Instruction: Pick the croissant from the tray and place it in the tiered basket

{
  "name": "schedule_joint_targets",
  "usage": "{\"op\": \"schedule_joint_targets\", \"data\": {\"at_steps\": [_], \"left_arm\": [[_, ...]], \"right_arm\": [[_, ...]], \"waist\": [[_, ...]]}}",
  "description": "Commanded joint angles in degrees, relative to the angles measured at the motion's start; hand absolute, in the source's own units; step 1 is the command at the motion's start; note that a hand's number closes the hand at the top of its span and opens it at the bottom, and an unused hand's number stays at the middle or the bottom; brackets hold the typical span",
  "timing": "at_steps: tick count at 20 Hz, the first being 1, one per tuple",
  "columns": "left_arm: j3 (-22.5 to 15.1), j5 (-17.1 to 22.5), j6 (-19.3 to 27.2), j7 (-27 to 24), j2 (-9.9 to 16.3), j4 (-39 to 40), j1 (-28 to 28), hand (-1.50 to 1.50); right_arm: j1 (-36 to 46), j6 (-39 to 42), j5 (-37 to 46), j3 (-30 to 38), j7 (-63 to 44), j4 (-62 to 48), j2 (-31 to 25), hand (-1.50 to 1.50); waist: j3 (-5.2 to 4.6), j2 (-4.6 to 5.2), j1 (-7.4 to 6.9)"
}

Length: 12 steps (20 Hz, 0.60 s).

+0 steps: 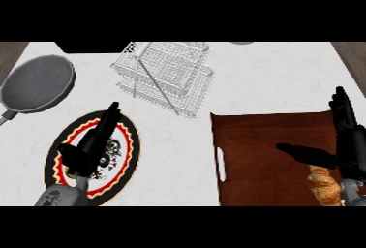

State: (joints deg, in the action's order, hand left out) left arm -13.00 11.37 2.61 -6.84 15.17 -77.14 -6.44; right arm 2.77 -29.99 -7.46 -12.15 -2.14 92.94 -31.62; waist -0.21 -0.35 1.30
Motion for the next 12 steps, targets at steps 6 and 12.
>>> {"op": "schedule_joint_targets", "data": {"at_steps": [6,12], "left_arm": [[0.08,0.08,-0.01,1.04,0.0,-0.9,-0.06,0.0],[-0.6,-0.98,-0.01,-1.23,-1.3,1.79,0.33,0.0]], "right_arm": [[-5.21,14.95,12.49,-6.11,-24.86,5.67,-29.03,-1.5],[-4.13,28.96,9.12,-8.34,-43.48,21.46,-40.41,-1.5]], "waist": [[-0.67,-0.14,0.01],[-0.37,-0.02,0.45]]}}
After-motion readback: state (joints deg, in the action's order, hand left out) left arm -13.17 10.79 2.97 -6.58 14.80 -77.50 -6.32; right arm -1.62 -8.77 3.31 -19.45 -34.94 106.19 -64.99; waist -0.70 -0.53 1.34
